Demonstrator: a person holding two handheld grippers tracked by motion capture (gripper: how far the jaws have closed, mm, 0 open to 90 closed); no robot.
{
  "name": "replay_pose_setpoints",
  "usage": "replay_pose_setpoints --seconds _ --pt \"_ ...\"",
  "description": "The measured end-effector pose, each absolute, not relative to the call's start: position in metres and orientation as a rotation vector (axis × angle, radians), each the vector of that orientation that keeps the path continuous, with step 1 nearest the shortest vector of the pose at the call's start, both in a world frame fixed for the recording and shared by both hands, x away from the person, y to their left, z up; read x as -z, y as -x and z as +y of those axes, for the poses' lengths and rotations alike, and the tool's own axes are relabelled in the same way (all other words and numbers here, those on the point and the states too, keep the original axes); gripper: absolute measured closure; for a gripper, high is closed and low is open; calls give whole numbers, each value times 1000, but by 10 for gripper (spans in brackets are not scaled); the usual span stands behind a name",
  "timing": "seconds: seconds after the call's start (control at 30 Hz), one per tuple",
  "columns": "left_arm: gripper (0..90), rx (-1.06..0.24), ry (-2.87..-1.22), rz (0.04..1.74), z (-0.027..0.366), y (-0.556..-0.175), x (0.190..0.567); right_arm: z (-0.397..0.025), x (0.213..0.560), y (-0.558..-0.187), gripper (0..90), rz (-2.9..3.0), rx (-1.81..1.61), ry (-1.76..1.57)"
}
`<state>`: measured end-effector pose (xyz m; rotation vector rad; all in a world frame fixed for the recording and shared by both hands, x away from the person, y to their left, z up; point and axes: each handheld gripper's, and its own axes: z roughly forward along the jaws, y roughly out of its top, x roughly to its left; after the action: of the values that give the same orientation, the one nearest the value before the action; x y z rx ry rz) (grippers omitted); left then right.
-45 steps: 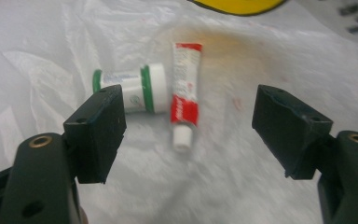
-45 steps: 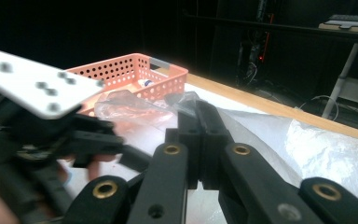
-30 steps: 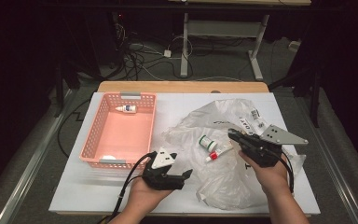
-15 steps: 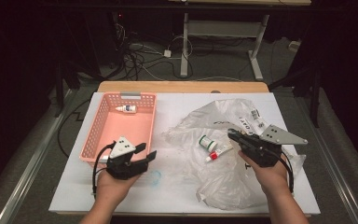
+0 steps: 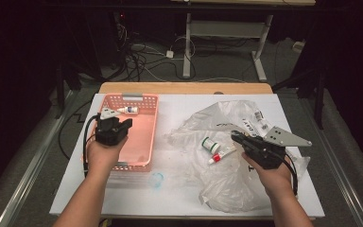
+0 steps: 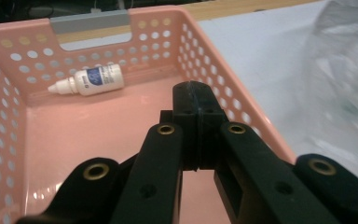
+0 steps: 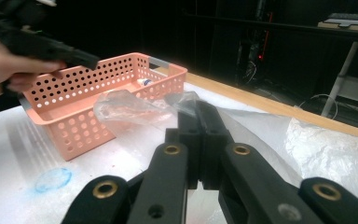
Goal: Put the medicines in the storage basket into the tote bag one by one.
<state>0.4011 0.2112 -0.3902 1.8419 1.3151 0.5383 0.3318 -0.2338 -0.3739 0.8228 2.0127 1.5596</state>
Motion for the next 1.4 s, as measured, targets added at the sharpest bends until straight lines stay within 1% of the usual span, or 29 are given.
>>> replay_pose_setpoints --seconds 0.1,0.23,0.3,0.4,0.6,0.67,0.77,0.93,1.03,1.4 --pt "883 -584 -1854 1315 212 -425 393 -234 374 -332 900 2010 -1562 -826" --pt "884 -532 -1826 1375 214 -456 403 -233 374 -333 900 2015 -1561 -828" --pt "884 -531 -1820 1408 215 -469 409 -233 375 -333 900 2016 -1562 -825" --pt "884 -564 -1840 1420 215 -483 419 -234 374 -333 900 2010 -1563 -832" --pt "883 -533 -1789 1497 224 -508 434 -236 376 -334 900 2011 -1560 -842" --pt "883 -533 -1764 1513 225 -514 438 -236 377 -335 900 2013 -1559 -846" --pt "884 -540 -1806 1526 224 -523 444 -237 378 -335 900 2012 -1559 -853" --pt "883 -559 -1818 1548 224 -531 449 -237 379 -336 900 2017 -1551 -852" --pt "883 -579 -1819 1560 225 -534 450 -236 380 -336 900 2022 -1549 -851" --pt "883 -571 -1864 1574 225 -541 452 -235 381 -338 900 2031 -1542 -851"
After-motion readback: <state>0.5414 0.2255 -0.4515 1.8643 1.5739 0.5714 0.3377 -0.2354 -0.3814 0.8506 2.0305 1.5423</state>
